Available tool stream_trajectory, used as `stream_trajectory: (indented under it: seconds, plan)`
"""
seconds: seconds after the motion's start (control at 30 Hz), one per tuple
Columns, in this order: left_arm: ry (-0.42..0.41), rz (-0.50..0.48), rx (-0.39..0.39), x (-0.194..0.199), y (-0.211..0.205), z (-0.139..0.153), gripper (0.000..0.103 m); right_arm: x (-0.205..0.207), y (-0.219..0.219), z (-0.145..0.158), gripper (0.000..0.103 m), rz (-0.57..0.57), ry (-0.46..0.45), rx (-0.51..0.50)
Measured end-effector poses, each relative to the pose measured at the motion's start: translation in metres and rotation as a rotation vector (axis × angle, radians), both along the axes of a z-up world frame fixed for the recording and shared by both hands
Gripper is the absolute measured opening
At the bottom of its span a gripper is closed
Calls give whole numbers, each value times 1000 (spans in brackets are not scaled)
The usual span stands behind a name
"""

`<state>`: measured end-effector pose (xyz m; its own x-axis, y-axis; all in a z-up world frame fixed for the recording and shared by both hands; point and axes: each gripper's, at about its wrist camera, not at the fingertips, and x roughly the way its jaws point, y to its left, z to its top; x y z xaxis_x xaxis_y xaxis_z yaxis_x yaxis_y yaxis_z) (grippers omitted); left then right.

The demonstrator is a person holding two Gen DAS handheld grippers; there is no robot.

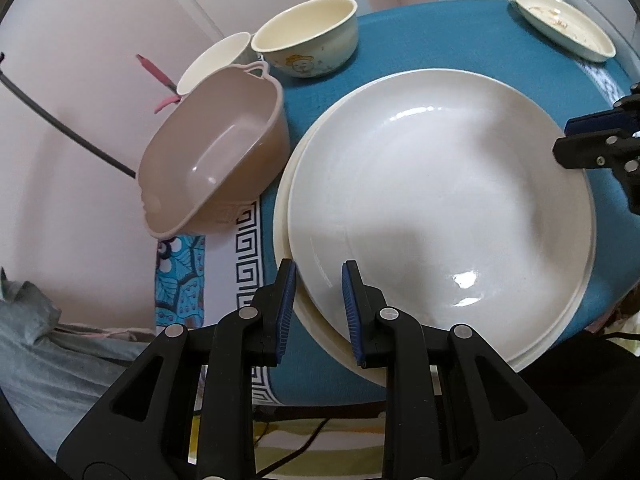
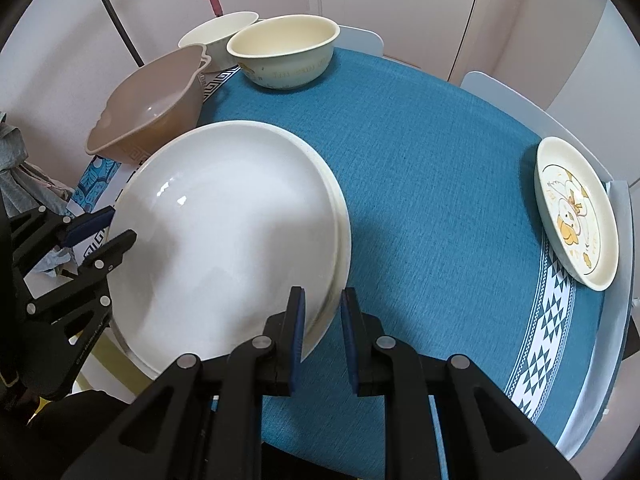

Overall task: Organize plates and bowls
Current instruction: 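Lower the white plate onto the yellow plate and open both grippers, then move both grippers to the small duck-print plate and clamp its rim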

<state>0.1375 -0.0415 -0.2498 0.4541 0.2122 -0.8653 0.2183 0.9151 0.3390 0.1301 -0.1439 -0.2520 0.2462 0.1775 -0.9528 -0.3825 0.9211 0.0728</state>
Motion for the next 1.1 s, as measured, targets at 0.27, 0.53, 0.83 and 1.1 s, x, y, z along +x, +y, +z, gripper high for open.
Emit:
stream_trajectory:
  seconds: [0.27, 0.53, 0.83, 1.1]
  plan:
    - [18, 20, -33, 3, 3, 4, 21, 1, -3, 4, 17, -5, -4, 24]
    - [-107, -33, -156, 8, -5, 76, 27, 2, -39, 50, 17, -124, -86, 151]
    - [-274, -283, -302, 40, -63, 152, 103, -11, -117, 100, 103, -416, -199, 240]
    - [-108, -475, -511, 118, -137, 154, 103, -26, -191, 126, 103, -660, -232, 165]
